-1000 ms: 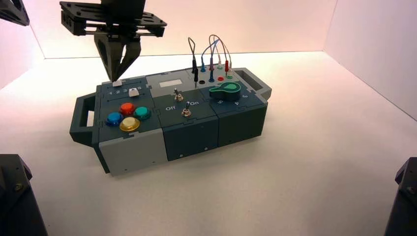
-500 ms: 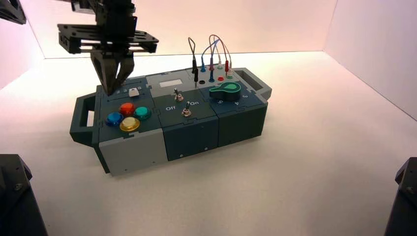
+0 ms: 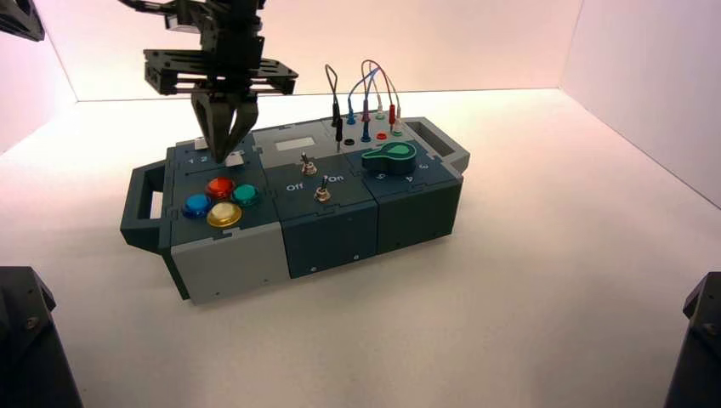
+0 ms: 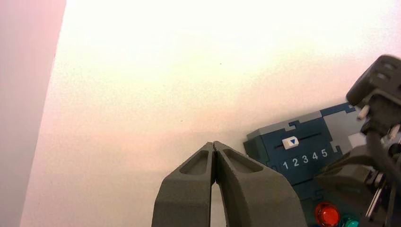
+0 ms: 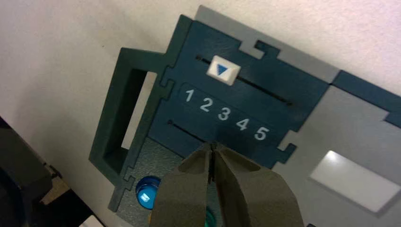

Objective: Move the bottom slider to position 5.

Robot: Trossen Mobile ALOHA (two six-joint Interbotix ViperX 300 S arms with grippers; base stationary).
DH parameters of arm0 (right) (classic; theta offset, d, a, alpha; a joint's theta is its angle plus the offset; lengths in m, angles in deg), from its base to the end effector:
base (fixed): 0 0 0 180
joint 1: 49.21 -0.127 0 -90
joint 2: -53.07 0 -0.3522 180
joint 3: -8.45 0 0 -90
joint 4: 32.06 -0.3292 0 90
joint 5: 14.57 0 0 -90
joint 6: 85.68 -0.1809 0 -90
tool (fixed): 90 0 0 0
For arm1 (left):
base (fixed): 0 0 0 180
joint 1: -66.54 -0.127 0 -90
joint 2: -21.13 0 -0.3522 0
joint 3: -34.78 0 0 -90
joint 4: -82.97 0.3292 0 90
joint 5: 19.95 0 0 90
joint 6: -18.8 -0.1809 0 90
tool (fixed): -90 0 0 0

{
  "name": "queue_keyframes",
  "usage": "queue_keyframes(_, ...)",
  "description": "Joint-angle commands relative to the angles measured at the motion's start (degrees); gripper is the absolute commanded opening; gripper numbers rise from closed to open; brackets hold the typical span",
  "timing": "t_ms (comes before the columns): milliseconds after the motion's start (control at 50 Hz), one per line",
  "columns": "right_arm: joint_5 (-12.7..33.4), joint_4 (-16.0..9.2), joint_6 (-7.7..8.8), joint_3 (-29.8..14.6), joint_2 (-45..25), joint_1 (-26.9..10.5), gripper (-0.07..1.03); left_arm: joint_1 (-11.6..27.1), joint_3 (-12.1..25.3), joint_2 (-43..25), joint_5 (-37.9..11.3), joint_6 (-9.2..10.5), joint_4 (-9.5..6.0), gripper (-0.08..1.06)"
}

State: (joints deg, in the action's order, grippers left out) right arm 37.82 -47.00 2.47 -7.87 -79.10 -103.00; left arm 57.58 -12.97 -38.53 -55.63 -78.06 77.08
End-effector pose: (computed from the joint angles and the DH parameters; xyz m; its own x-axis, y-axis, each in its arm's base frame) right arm 0.3079 0.4831 0.0718 -0.0375 0.2945 -0.9549 -0.6902 0.6834 0.2379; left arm 0.2437 0.0275 0.1884 0.6035 0.0346 -0.7966 -0.0913 0.9955 -0.0260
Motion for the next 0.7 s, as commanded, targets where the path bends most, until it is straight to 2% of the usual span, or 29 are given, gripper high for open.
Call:
queue_keyframes(20,-0.26,0.0,-0.09,-1.58,1.23,0.7,-0.02,-0.26,0.7,0.09,0.53,0.0,0.0,-0.03)
queue_keyframes(520,-0.09,0.7,0.0,-0.26,2.11,1.14,-0.02,-0.26,0.79,-0.62,0.62,0.0,0.0,-0.03)
queue_keyframes(620,1.05,0.62,-0.18,0.09,4.57,0.97,-0.02,-0.26,0.79,-1.05,0.79,0.09,-0.09,-0.03)
queue_keyframes(700,3.43,0.35,-0.97,0.88,7.38,0.97,-0.02,-0.26,0.79,-1.76,0.79,0.09,-0.09,-0.03)
